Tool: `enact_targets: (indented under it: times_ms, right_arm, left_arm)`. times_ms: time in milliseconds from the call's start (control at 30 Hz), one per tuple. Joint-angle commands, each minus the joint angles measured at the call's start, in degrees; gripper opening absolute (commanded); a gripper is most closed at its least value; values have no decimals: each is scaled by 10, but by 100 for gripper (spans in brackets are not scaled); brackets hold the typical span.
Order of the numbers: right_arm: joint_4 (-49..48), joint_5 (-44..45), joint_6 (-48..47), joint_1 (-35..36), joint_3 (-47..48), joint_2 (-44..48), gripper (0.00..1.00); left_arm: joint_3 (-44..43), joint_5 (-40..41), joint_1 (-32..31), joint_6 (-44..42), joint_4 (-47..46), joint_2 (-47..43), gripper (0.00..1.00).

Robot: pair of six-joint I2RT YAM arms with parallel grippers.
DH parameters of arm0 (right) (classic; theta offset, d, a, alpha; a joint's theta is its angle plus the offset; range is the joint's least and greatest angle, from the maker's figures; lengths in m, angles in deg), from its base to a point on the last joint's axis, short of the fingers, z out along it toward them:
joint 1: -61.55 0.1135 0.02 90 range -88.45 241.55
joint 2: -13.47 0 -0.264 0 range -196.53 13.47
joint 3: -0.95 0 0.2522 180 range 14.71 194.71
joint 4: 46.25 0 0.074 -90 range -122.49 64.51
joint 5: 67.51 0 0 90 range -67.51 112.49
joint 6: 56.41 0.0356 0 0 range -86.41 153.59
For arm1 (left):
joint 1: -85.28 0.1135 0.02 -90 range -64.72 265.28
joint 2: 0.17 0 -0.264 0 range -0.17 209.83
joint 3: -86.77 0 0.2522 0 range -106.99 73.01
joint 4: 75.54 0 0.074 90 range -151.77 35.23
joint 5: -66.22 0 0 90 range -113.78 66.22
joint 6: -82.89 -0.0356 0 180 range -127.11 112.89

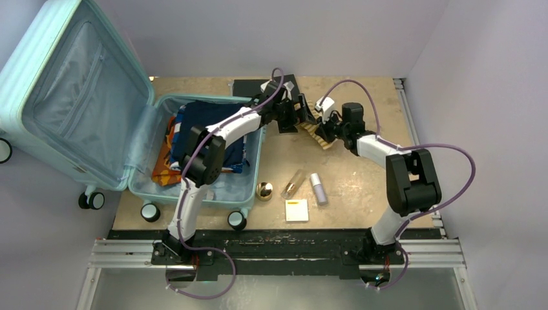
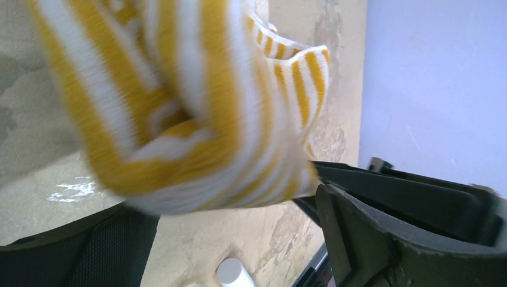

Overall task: Pack the luggage
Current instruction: Pick up the clothes from the corner of the board.

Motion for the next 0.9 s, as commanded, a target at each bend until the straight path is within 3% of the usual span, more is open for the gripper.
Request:
enact_targets:
  times_ms: [0,700,867]
  right_arm:
    - [-29,-7,21,7,14,-14,0]
    - [-35,-102,64,19,13,26,0]
    - [-37,-112,67,29,12,33,0]
  left_arm:
    - [13,-35,10,23,-59,-57,99]
    - [23,79,11,-25,-14,-30,99]
    - [29,60,10,-42,-27,-22,97]
